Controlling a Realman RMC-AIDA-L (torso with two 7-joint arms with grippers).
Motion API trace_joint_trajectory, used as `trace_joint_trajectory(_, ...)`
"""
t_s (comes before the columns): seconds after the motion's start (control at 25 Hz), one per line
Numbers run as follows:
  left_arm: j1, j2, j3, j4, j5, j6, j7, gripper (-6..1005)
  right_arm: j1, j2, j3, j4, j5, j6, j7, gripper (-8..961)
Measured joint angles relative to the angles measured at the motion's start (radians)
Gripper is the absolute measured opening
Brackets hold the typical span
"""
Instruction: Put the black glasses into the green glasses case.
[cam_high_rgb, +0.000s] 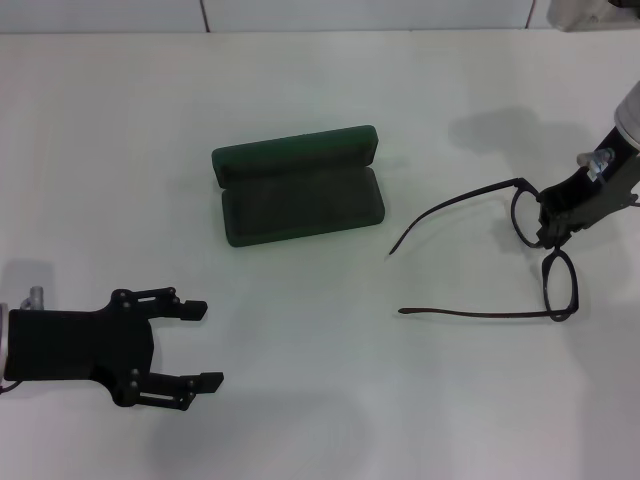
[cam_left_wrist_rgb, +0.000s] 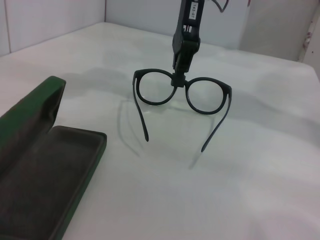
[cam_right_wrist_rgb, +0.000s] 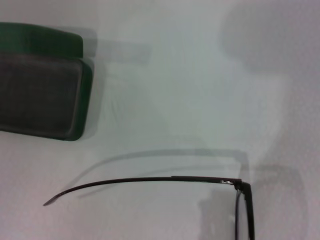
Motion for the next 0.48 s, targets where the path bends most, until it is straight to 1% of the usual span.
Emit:
trace_joint_trajectory(0.24,-0.001,0.0,0.0,0.0,0.0,0.0,0.0,871,-0.002,-0.006,-0.001,-0.031,0.001,-0.023,-0.017,39)
trace_joint_trajectory(0.32,-0.001,0.0,0.0,0.0,0.0,0.0,-0.001,871,-0.012,-0.008,0.001,-0.057,0.004,-0.037,-0.026,39)
trace_joint_trajectory(0.48,0.001,0.0,0.0,0.0,-0.002,0.0,-0.006,871,-0.051,-0.009,0.01,-0.155,0.01,-0.083,-0.068,39)
